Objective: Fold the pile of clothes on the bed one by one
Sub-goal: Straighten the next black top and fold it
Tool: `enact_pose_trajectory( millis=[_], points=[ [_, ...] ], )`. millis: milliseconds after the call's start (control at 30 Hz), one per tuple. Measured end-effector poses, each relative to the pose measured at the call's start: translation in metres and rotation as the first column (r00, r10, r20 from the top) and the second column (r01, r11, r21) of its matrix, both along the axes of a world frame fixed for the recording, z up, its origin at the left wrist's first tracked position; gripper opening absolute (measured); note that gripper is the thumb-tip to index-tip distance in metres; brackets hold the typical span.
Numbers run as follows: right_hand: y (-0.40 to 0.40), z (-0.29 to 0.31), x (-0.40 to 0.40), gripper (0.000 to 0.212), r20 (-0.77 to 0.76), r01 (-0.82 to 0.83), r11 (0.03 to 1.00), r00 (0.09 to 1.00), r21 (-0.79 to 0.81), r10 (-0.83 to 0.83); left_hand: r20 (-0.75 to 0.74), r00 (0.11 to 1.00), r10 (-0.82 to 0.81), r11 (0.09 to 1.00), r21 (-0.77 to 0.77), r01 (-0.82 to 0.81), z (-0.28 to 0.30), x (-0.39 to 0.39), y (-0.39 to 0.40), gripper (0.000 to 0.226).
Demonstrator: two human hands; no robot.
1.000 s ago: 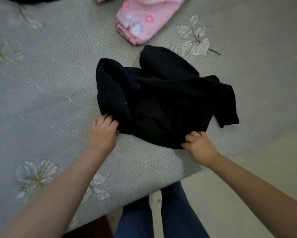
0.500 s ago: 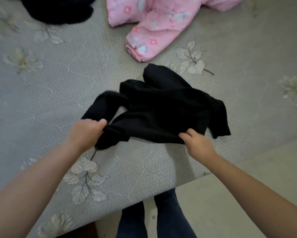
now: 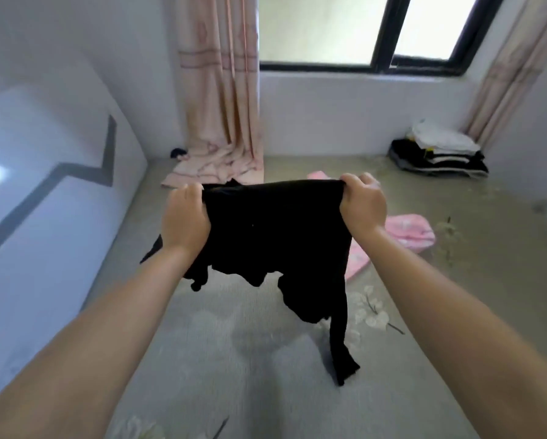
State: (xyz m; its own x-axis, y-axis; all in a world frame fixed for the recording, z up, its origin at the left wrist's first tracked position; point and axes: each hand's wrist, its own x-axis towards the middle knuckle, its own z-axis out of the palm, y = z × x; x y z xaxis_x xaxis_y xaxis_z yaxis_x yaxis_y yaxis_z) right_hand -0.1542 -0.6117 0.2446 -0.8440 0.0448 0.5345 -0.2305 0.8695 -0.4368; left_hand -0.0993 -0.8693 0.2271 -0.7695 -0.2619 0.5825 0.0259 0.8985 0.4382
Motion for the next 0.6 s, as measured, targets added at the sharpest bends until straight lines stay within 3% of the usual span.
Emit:
enact_pose_trajectory(
  millis=[133,200,233,300,367,433,500,600],
  points=[
    [-0.018,0.075,0.011,0.028,-0.180,-0.115,0.992,0.978,-0.043,0.105,-0.151,0.987,0.054,0.997,-0.038,-0.061,0.069,0.012,-0.018,0.020],
    [-0.020,0.081,0.026,0.029,-0.155,-0.255,0.967,0.955,0.001,0.253,-0.117,0.993,0.005,0.995,-0.103,-0.017,0.074,0.027,-0.034,0.020],
    [-0.020,0.073,0.032,0.032,-0.063,-0.334,0.940,0.939,0.068,0.338,-0.056,0.998,-0.024,0.988,-0.152,0.016,0.067,0.035,-0.044,0.017],
    [-0.019,0.037,0.047,0.039,0.296,-0.482,0.860,0.857,0.168,0.422,0.183,0.981,-0.059,0.963,-0.248,0.104,0.038,0.058,-0.062,0.014],
    [-0.022,-0.011,0.065,0.040,0.597,-0.557,0.819,0.707,0.139,0.379,0.494,0.868,-0.052,0.923,-0.308,0.231,0.004,0.081,-0.074,0.022],
    [-0.029,-0.065,0.087,0.044,0.706,-0.623,0.747,0.636,0.232,0.311,0.703,0.712,0.002,0.852,-0.374,0.367,-0.033,0.104,-0.076,0.026],
    [-0.038,-0.118,0.116,0.051,0.789,-0.720,0.614,0.564,0.323,0.245,0.815,0.578,0.043,0.779,-0.390,0.491,-0.072,0.129,-0.073,0.025],
    [-0.049,-0.193,0.164,0.057,0.936,-0.840,0.481,0.337,0.251,0.100,0.938,0.339,0.073,0.758,-0.273,0.592,-0.131,0.172,-0.071,0.029]
  ],
)
